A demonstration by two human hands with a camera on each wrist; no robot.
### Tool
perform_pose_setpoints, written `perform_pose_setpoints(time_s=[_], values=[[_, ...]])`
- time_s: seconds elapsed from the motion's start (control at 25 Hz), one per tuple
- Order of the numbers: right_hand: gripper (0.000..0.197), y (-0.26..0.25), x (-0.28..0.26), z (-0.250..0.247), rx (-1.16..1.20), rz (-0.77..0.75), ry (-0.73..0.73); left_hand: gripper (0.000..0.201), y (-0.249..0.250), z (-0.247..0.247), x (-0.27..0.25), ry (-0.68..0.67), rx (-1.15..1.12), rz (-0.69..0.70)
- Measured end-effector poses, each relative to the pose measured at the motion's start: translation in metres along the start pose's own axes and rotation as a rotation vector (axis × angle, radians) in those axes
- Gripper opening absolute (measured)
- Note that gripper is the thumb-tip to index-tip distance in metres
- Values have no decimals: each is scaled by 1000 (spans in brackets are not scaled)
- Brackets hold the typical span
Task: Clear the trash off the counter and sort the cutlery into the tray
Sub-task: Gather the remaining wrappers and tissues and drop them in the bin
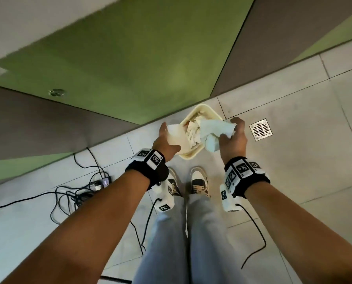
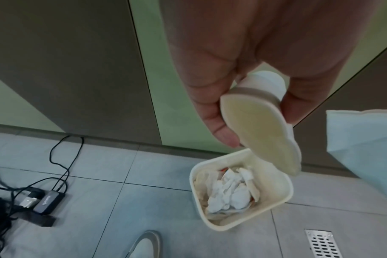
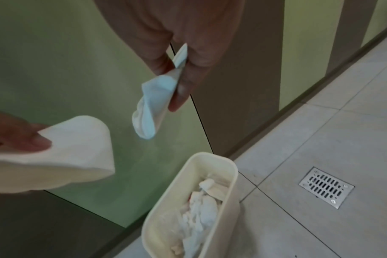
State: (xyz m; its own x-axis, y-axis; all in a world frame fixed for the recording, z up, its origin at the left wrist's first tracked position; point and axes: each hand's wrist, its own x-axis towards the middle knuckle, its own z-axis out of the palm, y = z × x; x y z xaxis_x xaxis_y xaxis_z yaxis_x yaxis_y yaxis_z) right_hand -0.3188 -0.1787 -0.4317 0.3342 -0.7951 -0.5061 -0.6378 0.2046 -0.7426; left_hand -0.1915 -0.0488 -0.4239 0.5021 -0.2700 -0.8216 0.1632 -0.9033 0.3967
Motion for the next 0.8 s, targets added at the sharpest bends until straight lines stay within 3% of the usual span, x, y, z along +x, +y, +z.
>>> perform_pose_setpoints(time_s=[0.16, 0.4, 0.48, 0.6, 0.72, 0.8], values=[[26, 63, 54, 47, -142, -10, -3, 80, -27, 41, 75, -13, 97, -15], [42, 115, 116, 97, -416, -97, -221, 76, -52, 84, 158, -24, 205, -21], [48, 132, 135, 112, -614, -119, -336, 66, -58, 98, 181, -30, 288, 11], [50, 144, 163, 125, -1116, -183, -493, 43, -60, 110, 210, -80, 538, 80], [44, 151, 180, 130, -1428, -204, -501, 35, -62, 114, 232, -107, 843, 189], [46, 154, 176, 127, -1476, -207, -427, 40, -65, 109, 234, -136, 971, 186]])
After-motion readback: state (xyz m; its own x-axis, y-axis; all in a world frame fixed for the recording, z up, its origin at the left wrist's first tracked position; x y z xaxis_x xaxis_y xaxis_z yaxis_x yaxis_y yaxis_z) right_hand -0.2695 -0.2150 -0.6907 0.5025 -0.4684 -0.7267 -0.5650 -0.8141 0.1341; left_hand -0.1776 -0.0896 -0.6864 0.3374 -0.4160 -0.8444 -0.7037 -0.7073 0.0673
